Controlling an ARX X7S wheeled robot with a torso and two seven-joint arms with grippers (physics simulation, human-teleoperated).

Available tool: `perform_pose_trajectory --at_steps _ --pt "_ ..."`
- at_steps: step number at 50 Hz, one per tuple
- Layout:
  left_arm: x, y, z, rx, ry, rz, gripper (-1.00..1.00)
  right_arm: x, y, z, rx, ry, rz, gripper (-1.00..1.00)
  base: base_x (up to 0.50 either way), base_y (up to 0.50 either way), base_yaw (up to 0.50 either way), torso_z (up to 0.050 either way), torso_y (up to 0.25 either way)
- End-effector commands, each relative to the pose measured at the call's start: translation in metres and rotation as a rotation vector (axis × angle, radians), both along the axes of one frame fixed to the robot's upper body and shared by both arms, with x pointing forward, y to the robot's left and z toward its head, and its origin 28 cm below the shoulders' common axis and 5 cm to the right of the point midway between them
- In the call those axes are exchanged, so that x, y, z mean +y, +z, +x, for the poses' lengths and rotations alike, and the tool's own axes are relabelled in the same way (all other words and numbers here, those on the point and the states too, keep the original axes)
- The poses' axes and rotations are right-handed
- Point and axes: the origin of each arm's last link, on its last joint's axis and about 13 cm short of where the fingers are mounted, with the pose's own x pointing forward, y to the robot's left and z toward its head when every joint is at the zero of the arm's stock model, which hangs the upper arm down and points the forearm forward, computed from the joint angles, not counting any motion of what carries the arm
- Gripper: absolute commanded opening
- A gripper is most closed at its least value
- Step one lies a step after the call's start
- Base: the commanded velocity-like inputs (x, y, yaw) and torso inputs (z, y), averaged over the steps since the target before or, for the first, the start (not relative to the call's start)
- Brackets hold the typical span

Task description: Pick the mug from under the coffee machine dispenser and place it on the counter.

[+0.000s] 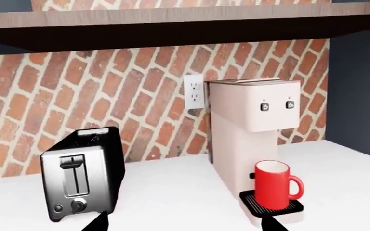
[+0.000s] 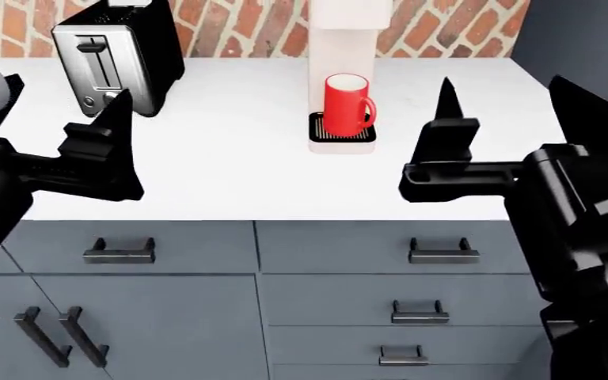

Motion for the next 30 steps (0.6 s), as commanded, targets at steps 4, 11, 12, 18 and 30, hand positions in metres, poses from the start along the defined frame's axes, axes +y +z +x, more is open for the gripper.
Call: perform_pose_trajectory --at_steps 4,11,12,18,30 --pt "0.0055 0.0070 -0.0075 -0.047 0.035 0.010 1.00 -0.0027 0.0030 0.0018 -0.021 -0.018 -0.026 1.00 0.09 0.00 0.00 0.000 0.000" --pt "0.0040 0.0074 -0.0076 -0.051 0.036 0.017 1.00 -0.0054 0.0015 0.0008 -0.020 -0.028 -0.027 1.00 0.23 0.00 0.00 0.000 0.000" --pt "0.0037 0.0075 -0.0074 -0.051 0.035 0.018 1.00 -0.0056 0.0015 0.0007 -0.020 -0.030 -0.028 1.00 0.26 0.00 0.00 0.000 0.000" --pt "0.0030 0.0073 -0.0062 -0.048 0.036 0.021 1.00 -0.0066 0.0010 0.0001 -0.017 -0.032 -0.035 1.00 0.26 0.00 0.00 0.000 0.000" --pt "0.0026 0.0092 -0.0049 -0.049 0.041 0.023 1.00 -0.0083 -0.0006 -0.0020 -0.012 -0.037 -0.039 1.00 0.25 0.00 0.00 0.000 0.000"
